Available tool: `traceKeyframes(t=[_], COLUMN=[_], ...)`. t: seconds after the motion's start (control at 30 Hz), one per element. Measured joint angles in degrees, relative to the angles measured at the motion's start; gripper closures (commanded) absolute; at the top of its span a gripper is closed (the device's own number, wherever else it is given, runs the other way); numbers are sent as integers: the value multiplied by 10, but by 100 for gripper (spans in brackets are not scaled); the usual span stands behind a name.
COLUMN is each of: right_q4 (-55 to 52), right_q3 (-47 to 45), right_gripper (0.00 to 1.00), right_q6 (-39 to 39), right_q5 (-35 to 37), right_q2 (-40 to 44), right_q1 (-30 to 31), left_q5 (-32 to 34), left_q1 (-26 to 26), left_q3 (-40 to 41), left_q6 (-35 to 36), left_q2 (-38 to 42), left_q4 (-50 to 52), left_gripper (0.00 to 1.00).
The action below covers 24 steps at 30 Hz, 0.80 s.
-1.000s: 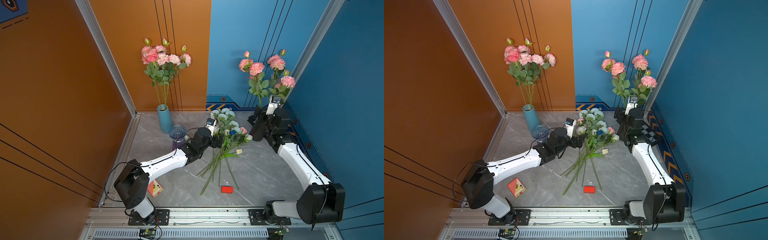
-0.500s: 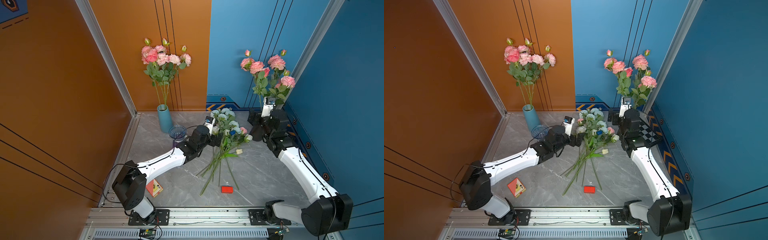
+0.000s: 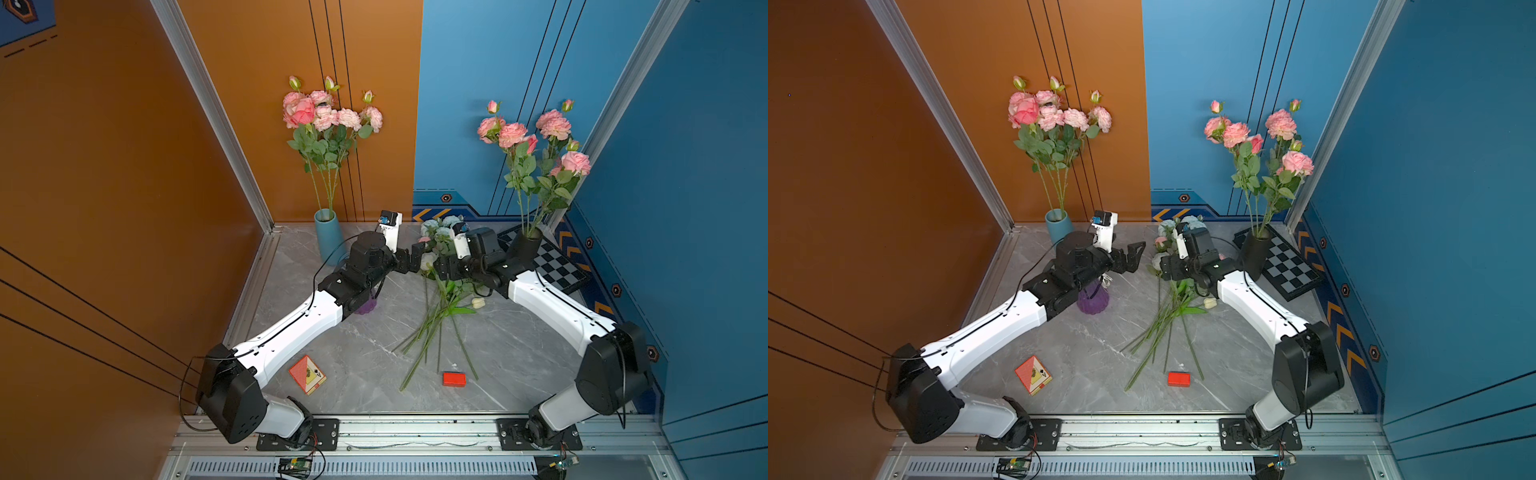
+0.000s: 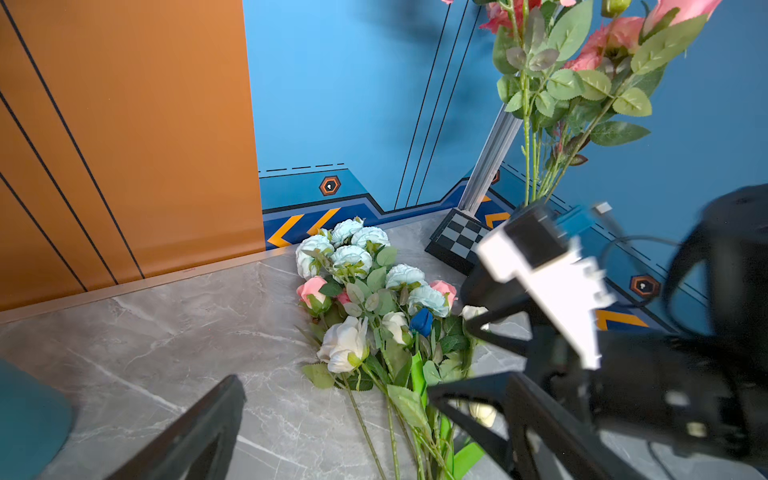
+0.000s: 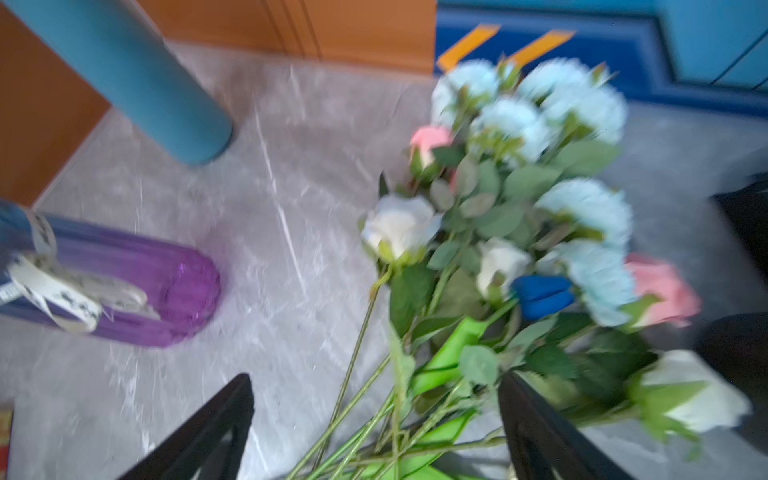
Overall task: Place the pink flowers into the vase
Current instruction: Pick up the flower at the center of the board.
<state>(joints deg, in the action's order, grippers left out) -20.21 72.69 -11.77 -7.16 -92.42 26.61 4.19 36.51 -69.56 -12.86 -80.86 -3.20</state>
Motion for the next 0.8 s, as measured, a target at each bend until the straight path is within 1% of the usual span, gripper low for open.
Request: traceKeyframes(t=[0.07,0.2,0.27,0.33,0.5,0.63,0.8], right_q4=[-15,-31,-34,-34,-35,-39,-43], right_q3=[0,4,9,16,31,43,79], right_gripper=[22,25,29,32,36,41,48], right_q6=[-15,-35,-43,-52,-62,-64,-63], right_q5=[-17,-39,-47,-50,-53,-53,-47], right_q2=[-28,-66,-84,-106,-155,-175,-201], right_q1=[11,31,39,44,43,43,43], left_q5=[-9,-21,-23,-29,-43,-47,-49], left_q1=[-11,-34,-40,-40,-39,-39,-39], left_q3=[0,0,0,0,2,2,2], left_q6=[7,13,13,13,10,9,8], left_q2=[7,23,31,37,39,39,39], left_q4=[10,23,25,26,26,26,26], left_gripper=[2,1,1,2,1,1,1])
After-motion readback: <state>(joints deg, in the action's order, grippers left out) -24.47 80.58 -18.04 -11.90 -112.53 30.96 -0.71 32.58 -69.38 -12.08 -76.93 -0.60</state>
